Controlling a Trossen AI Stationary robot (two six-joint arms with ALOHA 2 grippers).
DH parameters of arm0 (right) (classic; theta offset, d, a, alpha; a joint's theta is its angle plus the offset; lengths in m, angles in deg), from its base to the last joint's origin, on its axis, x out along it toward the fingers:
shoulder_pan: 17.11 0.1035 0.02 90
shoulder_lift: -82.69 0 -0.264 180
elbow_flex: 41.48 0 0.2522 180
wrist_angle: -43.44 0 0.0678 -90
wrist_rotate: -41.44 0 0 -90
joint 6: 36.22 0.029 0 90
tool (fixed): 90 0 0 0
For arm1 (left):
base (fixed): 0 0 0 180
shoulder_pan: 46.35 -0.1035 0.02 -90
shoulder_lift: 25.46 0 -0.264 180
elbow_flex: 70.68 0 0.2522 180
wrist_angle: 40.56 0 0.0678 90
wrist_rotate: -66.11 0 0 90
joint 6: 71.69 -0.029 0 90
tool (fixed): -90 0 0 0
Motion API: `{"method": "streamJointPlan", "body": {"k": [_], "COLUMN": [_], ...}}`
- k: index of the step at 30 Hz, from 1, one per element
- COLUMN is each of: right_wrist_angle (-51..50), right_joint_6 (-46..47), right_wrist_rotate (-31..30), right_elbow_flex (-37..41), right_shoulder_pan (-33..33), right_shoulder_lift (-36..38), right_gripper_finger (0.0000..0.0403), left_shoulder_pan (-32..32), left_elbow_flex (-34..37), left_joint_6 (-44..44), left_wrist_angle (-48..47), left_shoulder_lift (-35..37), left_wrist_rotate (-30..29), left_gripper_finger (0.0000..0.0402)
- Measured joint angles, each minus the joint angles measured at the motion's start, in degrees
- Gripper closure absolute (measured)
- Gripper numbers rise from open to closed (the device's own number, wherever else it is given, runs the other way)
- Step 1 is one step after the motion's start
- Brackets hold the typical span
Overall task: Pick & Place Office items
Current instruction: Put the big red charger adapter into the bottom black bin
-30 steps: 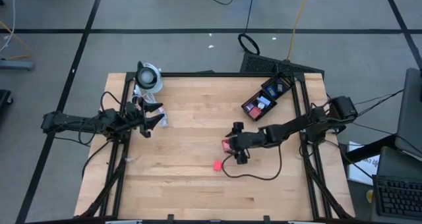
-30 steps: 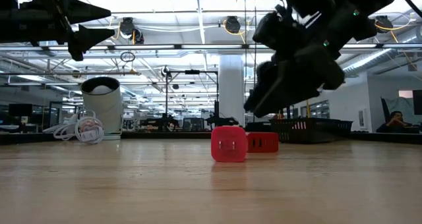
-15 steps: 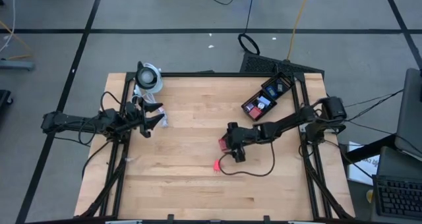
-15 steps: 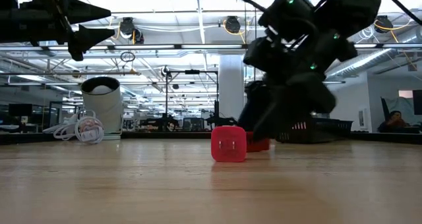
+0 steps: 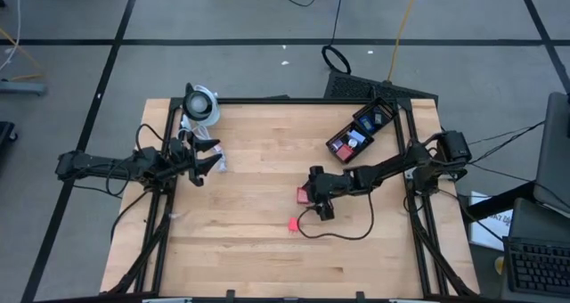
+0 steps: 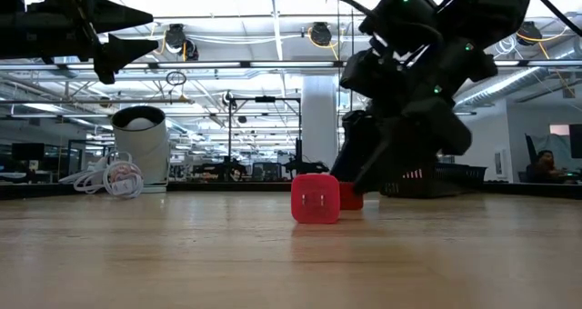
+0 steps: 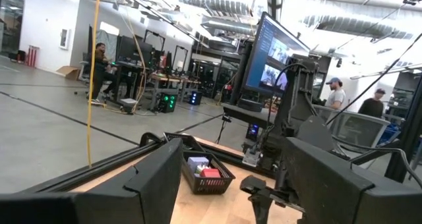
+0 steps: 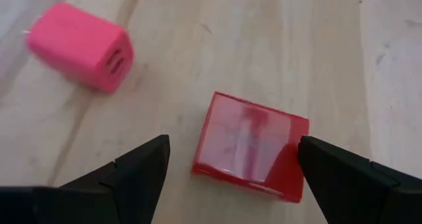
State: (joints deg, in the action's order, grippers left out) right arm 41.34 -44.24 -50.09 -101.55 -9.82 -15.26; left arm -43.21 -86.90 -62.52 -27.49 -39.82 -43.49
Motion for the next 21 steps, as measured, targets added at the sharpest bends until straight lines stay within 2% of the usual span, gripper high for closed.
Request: {"method": "streamJointPlan", "body": {"k": [6,10,14,17,21], "right_wrist_angle": [1.5,0.9,1.3,1.5,2.4], "right_joint_6": [0.1,3.1,2.8,3.3,3.8], "right_wrist_rotate": [-0.3,-4.5,-3.4,1.5,1.6], "right_elbow_flex": [0.0,0.1,0.6,1.3,2.5], "right_shoulder_pan": [0.1,-0.9,-2.0,-2.4,-2.3], "right_shoulder_lift": [1.6,1.4,1.2,1.2,1.3], "right_gripper_finger": [0.0082,0.0071,0.0057,0.0054,0.0057], "left_shoulder_pan": [0.0,0.0,0.0,0.0,0.0], "left_elbow_flex": [0.0,0.0,0.0,0.0,0.0], "left_joint_6": [0.0,0.0,0.0,0.0,0.0], "left_wrist_angle": [0.0,0.0,0.0,0.0,0.0], "left_shoulder_lift": [0.0,0.0,0.0,0.0,0.0], "left_wrist_rotate": [0.0,0.0,0.0,0.0,0.0], "left_gripper_finger": [0.0135,0.0135,0.0135,0.0135,0.0135]}}
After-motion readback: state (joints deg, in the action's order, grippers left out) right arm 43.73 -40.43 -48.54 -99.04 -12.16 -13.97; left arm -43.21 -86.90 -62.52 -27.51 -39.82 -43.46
